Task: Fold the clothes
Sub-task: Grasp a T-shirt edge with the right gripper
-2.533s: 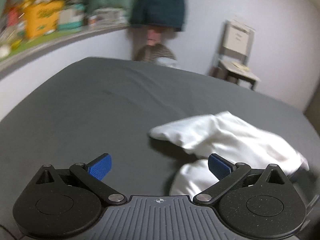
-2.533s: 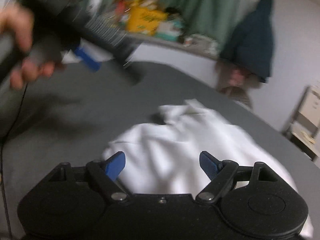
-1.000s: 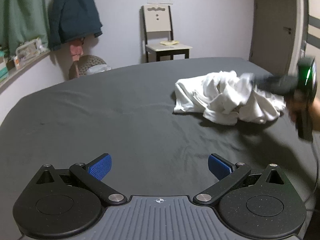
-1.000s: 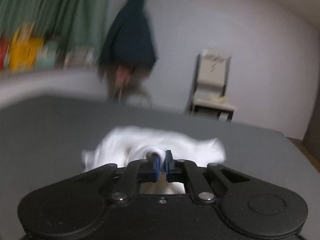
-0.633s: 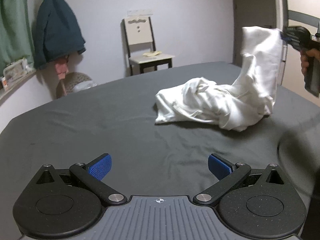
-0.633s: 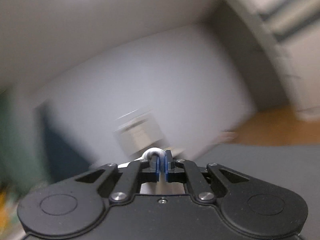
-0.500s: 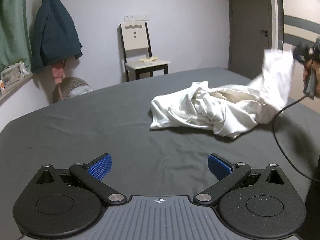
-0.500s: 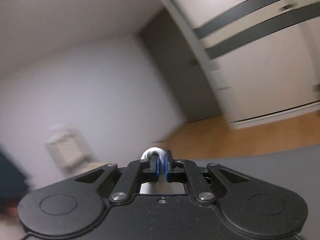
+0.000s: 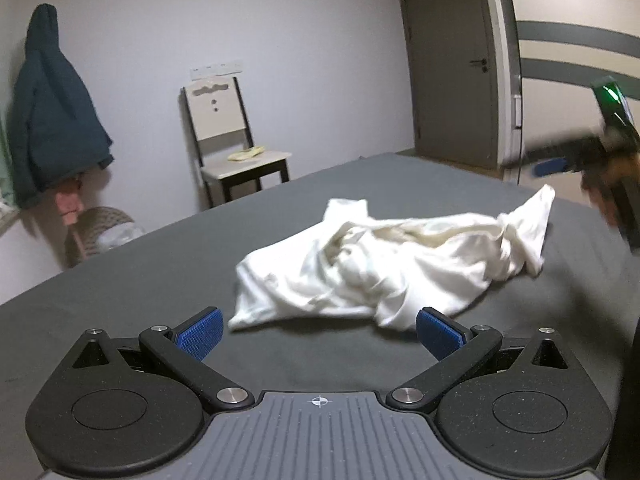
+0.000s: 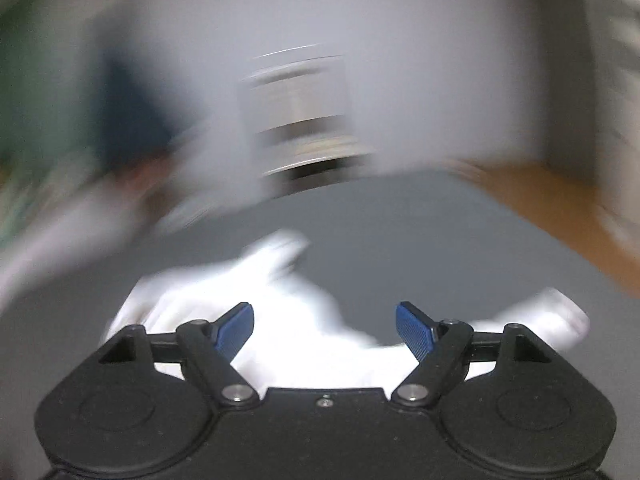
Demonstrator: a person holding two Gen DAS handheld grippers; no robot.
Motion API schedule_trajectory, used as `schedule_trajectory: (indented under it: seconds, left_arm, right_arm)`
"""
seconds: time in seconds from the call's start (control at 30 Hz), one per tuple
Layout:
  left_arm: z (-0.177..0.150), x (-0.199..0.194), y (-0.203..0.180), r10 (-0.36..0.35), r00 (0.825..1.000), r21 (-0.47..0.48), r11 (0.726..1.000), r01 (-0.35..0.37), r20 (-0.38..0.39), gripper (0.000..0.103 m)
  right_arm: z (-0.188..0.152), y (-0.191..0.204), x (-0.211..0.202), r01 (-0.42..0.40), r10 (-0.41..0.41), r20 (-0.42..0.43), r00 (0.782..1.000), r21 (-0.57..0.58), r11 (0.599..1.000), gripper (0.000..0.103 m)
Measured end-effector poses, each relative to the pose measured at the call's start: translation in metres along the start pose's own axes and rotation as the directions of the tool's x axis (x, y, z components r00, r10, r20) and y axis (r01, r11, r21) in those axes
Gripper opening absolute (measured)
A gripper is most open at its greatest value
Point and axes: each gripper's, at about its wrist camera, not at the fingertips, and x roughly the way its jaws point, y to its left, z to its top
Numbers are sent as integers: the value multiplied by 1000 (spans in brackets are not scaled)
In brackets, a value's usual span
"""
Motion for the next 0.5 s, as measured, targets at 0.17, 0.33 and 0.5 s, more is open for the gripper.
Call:
schedule_trajectory:
  seconds: [0.17,0.33,0.5]
  left_arm:
    - [-4,6,-15,-21,1000,-17,1000,22,15,103]
    - [-15,-5,-15,1,1000,5,1000,-1,-6,103]
    - [-16,-16,0,28,1000,-38,999,-27,11,103]
  right_arm:
    - [-48,79,34,64,-132,-66,989,-615,786,72]
    - [-61,96,31,123,-256,-128,958,-624,772,59]
    - [-74,115,42,145,-327,-169,930,-649,747,52]
